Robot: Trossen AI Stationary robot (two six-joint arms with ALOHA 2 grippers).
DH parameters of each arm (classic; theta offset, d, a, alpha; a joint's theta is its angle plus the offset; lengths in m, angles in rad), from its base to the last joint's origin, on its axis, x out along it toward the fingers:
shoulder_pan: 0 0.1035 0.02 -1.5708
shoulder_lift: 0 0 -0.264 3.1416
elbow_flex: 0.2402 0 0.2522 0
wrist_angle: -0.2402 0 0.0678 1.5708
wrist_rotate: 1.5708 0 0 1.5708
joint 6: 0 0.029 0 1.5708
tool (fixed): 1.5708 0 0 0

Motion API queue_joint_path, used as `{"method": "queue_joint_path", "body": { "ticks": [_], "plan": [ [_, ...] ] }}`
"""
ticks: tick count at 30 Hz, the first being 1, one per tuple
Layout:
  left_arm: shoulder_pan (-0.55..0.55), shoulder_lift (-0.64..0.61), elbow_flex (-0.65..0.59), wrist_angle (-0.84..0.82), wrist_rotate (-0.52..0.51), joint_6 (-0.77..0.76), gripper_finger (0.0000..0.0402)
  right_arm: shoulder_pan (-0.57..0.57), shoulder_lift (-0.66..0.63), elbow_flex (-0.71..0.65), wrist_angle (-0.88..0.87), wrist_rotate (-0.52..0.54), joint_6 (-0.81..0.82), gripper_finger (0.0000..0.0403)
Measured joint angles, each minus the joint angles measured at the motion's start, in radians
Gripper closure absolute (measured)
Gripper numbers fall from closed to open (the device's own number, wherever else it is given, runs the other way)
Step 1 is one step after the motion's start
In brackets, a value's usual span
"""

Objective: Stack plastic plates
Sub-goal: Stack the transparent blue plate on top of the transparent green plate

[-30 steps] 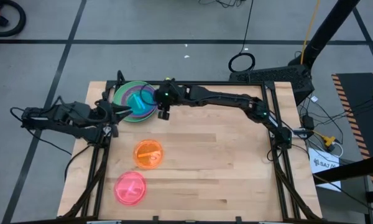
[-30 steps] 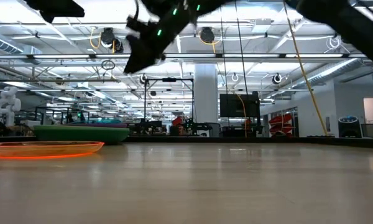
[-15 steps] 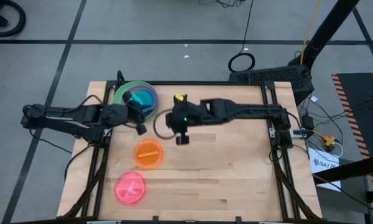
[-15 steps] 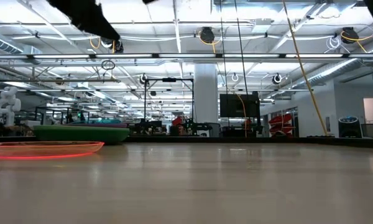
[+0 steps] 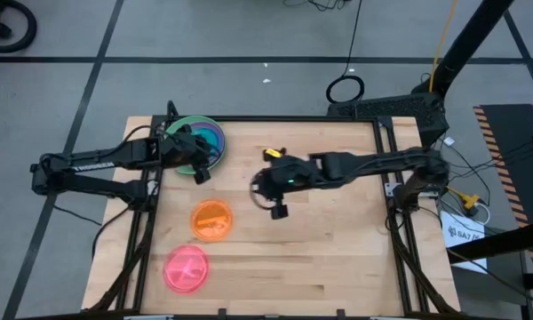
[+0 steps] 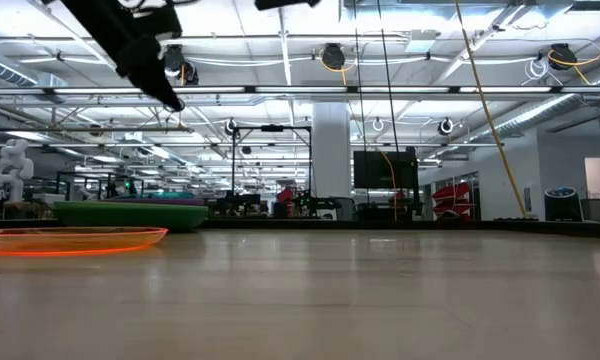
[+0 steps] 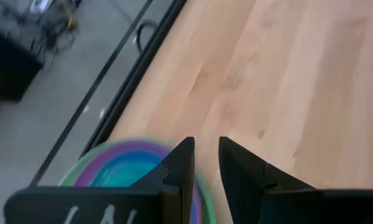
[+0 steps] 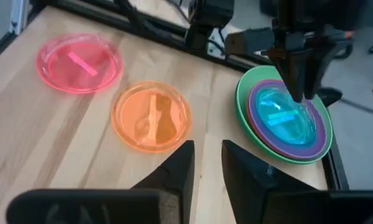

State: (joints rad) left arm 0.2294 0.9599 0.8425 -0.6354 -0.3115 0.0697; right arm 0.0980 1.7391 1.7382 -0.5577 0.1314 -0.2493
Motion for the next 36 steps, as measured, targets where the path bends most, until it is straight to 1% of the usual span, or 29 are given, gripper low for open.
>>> {"method": "queue_joint_path", "body": {
  "ticks": [2, 6, 8, 12, 17, 20, 25, 33, 36],
  "plan": [
    [0.038, 0.019, 0.000, -0.034, 0.010, -0.004, 0.0321, -0.004, -0.079, -0.151, 0.134, 0.001, -0.003, 0.0330],
    [0.134, 0.093, 0.000, -0.056, 0.119, 0.000, 0.0321, -0.020, -0.232, -0.421, 0.387, 0.001, -0.005, 0.0330],
    [0.180, 0.148, 0.000, -0.061, 0.151, 0.010, 0.0321, -0.031, -0.301, -0.534, 0.493, 0.003, -0.005, 0.0330],
    [0.279, 0.257, 0.000, -0.071, 0.154, 0.057, 0.0321, -0.049, -0.414, -0.726, 0.666, 0.003, -0.006, 0.0330],
    [0.425, 0.367, 0.000, -0.069, 0.154, 0.098, 0.0321, -0.081, -0.529, -0.894, 0.838, 0.003, -0.022, 0.0330],
    [0.497, 0.407, 0.000, -0.068, 0.154, 0.101, 0.0321, -0.098, -0.575, -0.946, 0.874, 0.003, -0.024, 0.0330],
    [0.571, 0.456, 0.000, -0.048, 0.154, 0.100, 0.0321, -0.099, -0.601, -0.959, 0.883, 0.000, -0.024, 0.0330],
    [0.612, 0.525, 0.001, -0.039, 0.154, 0.086, 0.0321, -0.099, -0.600, -0.960, 0.878, -0.001, -0.024, 0.0330],
    [0.620, 0.528, 0.001, -0.037, 0.130, 0.064, 0.0321, -0.099, -0.601, -0.960, 0.878, -0.001, -0.026, 0.0330]
  ]
}}
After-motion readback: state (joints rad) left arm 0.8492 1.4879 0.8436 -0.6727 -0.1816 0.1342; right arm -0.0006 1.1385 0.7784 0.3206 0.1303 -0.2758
